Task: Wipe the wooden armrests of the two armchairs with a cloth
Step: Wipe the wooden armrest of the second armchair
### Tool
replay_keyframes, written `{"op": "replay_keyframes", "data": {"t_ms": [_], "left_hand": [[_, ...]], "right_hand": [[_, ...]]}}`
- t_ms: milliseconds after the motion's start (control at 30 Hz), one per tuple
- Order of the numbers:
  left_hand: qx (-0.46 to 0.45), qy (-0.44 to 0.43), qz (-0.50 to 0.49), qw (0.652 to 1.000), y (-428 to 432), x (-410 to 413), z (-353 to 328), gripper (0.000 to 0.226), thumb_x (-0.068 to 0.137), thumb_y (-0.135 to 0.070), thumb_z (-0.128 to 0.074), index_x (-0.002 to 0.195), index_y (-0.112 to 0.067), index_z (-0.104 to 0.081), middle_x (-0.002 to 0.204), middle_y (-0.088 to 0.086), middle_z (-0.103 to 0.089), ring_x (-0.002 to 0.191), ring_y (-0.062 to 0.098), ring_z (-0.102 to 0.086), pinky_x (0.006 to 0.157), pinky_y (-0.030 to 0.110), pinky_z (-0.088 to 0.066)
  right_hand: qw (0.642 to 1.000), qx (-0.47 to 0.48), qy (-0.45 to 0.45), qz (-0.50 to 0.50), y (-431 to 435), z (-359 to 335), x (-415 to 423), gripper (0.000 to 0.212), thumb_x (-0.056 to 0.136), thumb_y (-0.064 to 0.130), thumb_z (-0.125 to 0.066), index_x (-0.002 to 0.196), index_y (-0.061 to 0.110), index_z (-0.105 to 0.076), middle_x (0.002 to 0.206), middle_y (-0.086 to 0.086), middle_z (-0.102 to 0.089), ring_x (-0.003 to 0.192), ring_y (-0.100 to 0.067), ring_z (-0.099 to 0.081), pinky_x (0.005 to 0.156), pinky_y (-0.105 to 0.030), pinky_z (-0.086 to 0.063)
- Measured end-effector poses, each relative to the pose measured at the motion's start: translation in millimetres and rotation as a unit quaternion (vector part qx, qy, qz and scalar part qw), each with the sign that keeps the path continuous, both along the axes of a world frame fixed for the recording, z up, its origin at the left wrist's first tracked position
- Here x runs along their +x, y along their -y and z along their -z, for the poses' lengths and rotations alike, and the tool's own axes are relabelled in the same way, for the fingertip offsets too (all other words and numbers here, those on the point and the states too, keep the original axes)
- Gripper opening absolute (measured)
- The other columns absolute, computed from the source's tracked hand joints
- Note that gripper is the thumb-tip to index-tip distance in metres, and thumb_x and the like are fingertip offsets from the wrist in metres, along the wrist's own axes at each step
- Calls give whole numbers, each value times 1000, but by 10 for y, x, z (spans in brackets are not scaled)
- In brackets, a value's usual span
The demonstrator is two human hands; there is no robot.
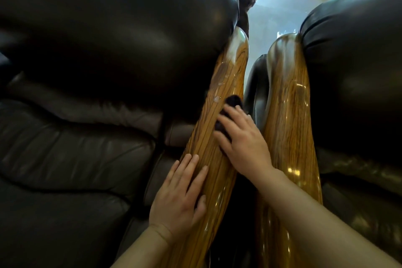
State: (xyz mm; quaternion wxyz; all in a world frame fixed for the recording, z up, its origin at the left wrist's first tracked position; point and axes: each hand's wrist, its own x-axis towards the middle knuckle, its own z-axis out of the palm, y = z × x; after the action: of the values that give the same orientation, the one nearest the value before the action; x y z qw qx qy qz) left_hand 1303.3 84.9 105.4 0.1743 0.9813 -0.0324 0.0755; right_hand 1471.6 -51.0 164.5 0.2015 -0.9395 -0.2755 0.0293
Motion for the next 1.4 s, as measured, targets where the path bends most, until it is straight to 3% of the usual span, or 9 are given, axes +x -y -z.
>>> {"op": "replay_keyframes", "data": {"t_ms": [100,300,500,600,700,800,933,1167,1400], "left_hand": [[-17,15,-30,999,27,203,-111,50,92,-39,-48,136,-15,-50,148,11,-44,145,25,-27,119,46,-24],[-57,7,-96,994,89,837,-208,51,97,-38,-39,142,-14,-41,157,11,-32,150,23,-18,115,40,-29],[-15,2,-75,997,60,814,-229,56,95,-36,-41,145,-12,-40,157,13,-33,150,21,-17,120,42,-19],[-27,4,-42,999,66,794,-228,56,95,-32,-43,145,-9,-40,156,12,-35,149,20,-21,119,45,-26],[-40,15,-24,999,55,786,-212,53,96,-29,-43,144,-5,-44,154,12,-39,147,18,-27,117,43,-30],[-56,25,-32,998,42,797,-209,51,94,-27,-46,141,-8,-49,153,11,-42,146,18,-30,117,42,-30],[-64,32,-39,997,35,808,-211,50,92,-25,-47,139,-9,-52,151,10,-44,145,18,-31,117,41,-30],[-69,33,-50,996,42,798,-215,50,92,-29,-48,138,-10,-50,149,12,-46,143,17,-32,115,40,-33],[-72,28,-52,996,40,801,-219,50,90,-27,-50,136,-9,-53,150,12,-45,143,19,-34,115,42,-35]], "right_hand": [[991,72,-52,98,-154,48,-105,54,100,45,-44,151,30,-34,164,9,-17,153,-13,-5,122,-38,-15],[988,78,-134,5,149,53,-69,58,100,50,-37,154,35,-25,164,21,-1,150,-2,7,119,-32,-7],[970,145,-145,128,-124,14,271,58,101,47,-41,154,28,-27,165,8,-13,151,-17,-15,120,-47,-26],[999,35,-16,12,-24,23,-50,53,103,43,-36,151,22,-36,163,0,-23,153,-20,-11,122,-43,-21],[984,-20,77,-156,157,24,-8,44,103,35,-38,140,16,-53,152,-5,-46,149,-23,-26,120,-44,-28],[984,38,116,-127,36,-17,336,34,100,28,-49,126,11,-64,131,-6,-63,131,-24,-50,110,-42,-39],[993,98,62,3,-312,-55,551,38,99,32,-48,129,14,-63,133,-3,-63,131,-22,-49,111,-44,-38],[968,-1,56,-245,1,-118,429,33,100,34,-45,127,25,-64,132,10,-62,132,-11,-48,113,-37,-32],[991,45,29,-124,-361,-124,662,33,98,30,-48,125,21,-65,129,6,-64,129,-15,-50,115,-42,-33]]}}
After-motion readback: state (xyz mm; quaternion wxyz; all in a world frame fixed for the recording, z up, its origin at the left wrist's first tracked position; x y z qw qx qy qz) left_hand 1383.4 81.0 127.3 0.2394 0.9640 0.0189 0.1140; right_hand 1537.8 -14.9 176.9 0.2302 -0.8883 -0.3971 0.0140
